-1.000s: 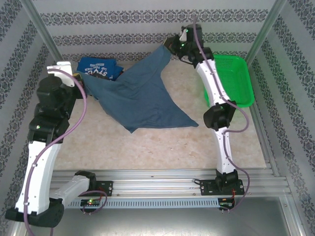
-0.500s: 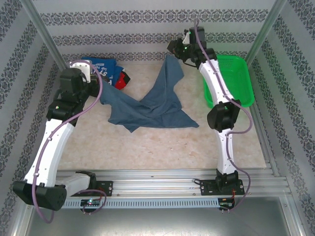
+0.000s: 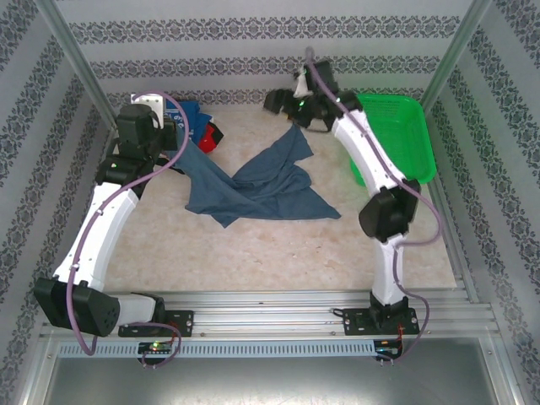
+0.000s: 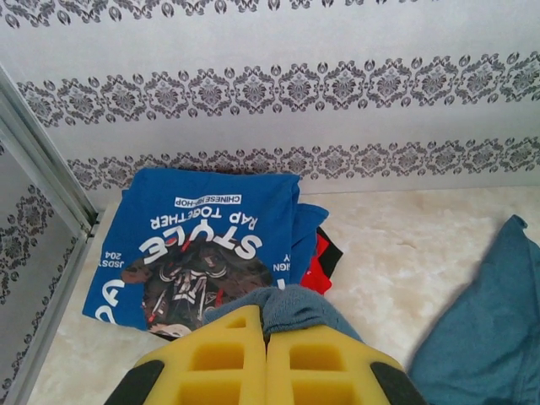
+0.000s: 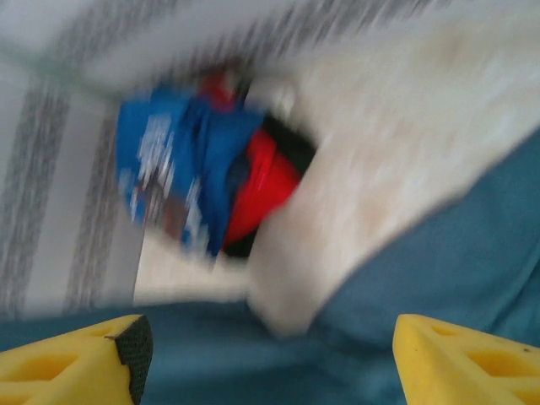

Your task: Fold and stack the t-shirts

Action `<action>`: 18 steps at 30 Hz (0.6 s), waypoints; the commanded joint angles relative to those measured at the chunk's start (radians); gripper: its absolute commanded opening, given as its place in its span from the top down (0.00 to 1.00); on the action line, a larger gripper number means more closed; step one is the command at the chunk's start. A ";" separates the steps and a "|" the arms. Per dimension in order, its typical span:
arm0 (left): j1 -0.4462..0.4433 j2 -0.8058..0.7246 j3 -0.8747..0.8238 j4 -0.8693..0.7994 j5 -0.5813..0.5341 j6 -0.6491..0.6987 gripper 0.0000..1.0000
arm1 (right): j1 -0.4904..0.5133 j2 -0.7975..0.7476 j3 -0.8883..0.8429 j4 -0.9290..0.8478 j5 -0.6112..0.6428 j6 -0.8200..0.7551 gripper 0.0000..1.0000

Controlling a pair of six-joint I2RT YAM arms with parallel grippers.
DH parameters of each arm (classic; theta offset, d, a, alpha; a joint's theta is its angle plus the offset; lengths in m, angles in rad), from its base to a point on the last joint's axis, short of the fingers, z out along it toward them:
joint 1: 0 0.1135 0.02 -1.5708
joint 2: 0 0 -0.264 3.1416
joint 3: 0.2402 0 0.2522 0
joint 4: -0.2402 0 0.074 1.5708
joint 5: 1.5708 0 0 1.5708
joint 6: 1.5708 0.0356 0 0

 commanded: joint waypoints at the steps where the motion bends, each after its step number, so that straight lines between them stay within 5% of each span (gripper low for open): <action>1: -0.001 -0.013 -0.027 0.034 -0.015 0.024 1.00 | 0.144 -0.196 -0.381 0.042 0.023 0.011 0.25; 5: 0.028 -0.006 -0.029 -0.006 0.009 0.012 1.00 | 0.268 -0.268 -0.720 0.226 0.033 0.187 0.28; 8: 0.081 0.017 -0.019 -0.032 0.062 -0.025 1.00 | 0.331 -0.215 -0.820 0.399 -0.009 0.354 0.31; 18: 0.138 0.064 0.022 -0.038 0.141 -0.052 1.00 | 0.443 0.080 -0.521 0.195 0.055 0.299 0.39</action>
